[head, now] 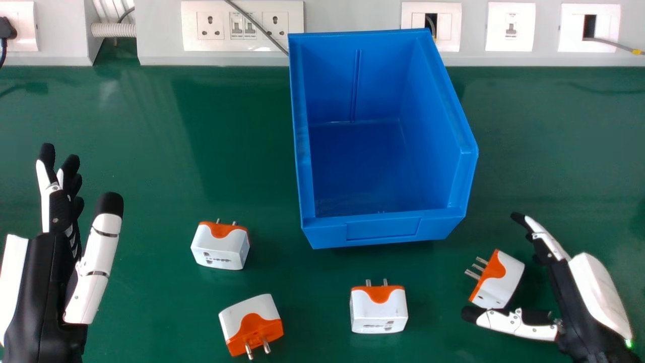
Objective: Pick all objects and put in blue box
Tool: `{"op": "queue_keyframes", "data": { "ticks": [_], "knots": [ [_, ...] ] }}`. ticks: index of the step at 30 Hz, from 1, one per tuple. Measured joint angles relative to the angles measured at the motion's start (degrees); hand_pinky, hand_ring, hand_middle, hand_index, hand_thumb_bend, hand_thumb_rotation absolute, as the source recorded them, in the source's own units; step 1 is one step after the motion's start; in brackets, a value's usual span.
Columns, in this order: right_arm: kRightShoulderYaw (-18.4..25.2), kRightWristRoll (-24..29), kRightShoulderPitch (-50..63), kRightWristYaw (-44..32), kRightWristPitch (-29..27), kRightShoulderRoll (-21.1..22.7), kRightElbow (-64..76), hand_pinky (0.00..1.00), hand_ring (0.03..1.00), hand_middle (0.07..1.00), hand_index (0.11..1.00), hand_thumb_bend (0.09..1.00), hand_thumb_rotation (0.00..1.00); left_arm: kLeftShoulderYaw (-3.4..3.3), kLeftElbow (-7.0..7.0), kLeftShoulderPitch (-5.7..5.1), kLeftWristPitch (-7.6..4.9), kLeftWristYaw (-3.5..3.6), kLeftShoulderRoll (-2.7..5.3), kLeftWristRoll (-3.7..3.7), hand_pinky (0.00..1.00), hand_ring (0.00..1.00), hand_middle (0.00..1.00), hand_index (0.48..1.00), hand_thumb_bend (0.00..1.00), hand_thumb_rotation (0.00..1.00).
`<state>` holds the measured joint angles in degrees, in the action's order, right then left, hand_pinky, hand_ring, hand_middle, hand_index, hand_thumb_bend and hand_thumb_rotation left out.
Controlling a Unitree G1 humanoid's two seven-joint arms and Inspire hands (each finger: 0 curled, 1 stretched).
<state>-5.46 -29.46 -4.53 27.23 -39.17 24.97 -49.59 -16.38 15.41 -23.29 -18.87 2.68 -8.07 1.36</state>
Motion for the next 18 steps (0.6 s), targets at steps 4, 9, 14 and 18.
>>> {"op": "queue_keyframes", "data": {
  "ticks": [4,9,14,18],
  "knots": [
    [-1.69,-1.2,-0.97,1.66,1.93,0.24,-0.5,0.74,0.861,0.898,0.874,0.953,0.4,-0.18,0.2,-0.09,0.0,-0.08,-0.02,0.26,1.0,1.0,1.0,1.0,0.44,0.89],
    [-4.29,-4.65,-1.93,3.45,5.18,1.58,0.0,0.74,0.864,0.899,0.874,0.946,0.41,-0.19,0.89,-0.14,-0.02,-0.07,-0.02,0.28,1.0,1.0,1.0,1.0,0.47,0.9],
    [-5.97,-5.23,-2.9,3.6,7.63,2.45,0.48,0.73,0.865,0.899,0.874,0.944,0.39,-0.19,0.9,-0.13,-0.01,0.0,-0.01,0.17,1.0,1.0,1.0,1.0,0.47,0.89],
    [-7.06,-5.63,-2.8,3.58,9.32,2.92,1.53,0.75,0.871,0.902,0.877,0.943,0.4,-0.22,0.9,-0.1,0.03,0.0,-0.02,0.16,1.0,1.0,1.0,1.0,0.52,0.89]
  ]
}}
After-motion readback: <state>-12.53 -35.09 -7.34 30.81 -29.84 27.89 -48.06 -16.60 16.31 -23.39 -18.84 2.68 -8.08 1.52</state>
